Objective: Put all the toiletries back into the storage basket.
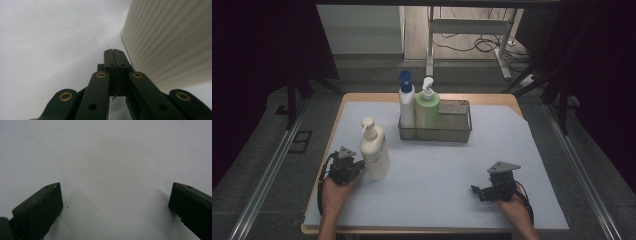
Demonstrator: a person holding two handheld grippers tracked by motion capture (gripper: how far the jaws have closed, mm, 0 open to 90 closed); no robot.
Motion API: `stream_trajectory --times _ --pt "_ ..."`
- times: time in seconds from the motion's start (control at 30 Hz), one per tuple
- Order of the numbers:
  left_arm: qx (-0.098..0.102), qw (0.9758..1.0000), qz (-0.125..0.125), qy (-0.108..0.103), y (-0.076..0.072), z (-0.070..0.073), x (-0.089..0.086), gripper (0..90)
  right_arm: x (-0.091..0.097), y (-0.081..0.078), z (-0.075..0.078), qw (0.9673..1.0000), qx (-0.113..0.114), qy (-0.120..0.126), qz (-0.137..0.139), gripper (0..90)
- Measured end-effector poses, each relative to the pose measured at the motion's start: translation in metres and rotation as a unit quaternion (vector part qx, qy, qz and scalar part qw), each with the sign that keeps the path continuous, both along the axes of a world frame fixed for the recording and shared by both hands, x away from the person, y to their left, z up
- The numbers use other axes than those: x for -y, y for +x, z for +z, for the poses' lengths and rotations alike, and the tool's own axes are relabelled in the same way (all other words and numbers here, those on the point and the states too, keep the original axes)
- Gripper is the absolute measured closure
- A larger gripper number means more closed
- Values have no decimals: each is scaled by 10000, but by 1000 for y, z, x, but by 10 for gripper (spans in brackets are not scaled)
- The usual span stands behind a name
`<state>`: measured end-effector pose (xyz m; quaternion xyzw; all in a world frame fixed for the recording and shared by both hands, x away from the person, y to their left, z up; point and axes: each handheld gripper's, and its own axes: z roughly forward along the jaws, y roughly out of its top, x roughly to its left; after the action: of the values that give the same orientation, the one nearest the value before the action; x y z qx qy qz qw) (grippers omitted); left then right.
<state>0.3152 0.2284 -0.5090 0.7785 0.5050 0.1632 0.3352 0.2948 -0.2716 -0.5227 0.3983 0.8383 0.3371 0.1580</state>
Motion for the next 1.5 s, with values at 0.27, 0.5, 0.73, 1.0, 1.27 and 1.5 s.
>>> stream_trajectory --times 0.27,0.5,0.73,1.0,1.27,1.5 --pt "-49 9995 -71 -309 13 -7 5 893 0 0 0 10000 0 1 1 0" --pt "-147 9981 -101 -585 16 -13 6 894 0 0 0 10000 -1 1 0 0" --pt "-150 9979 -173 -602 16 -13 11 894 0 0 0 10000 -2 0 1 0" --pt "-121 9976 -337 -600 17 -13 26 894 0 0 0 10000 13 -4 5 0" --pt "-122 9970 -499 -579 18 -13 39 894 0 0 0 10000 -3 3 -1 0" --pt "-136 9961 -659 -577 17 -12 53 894 0 0 0 10000 2 1 2 0"
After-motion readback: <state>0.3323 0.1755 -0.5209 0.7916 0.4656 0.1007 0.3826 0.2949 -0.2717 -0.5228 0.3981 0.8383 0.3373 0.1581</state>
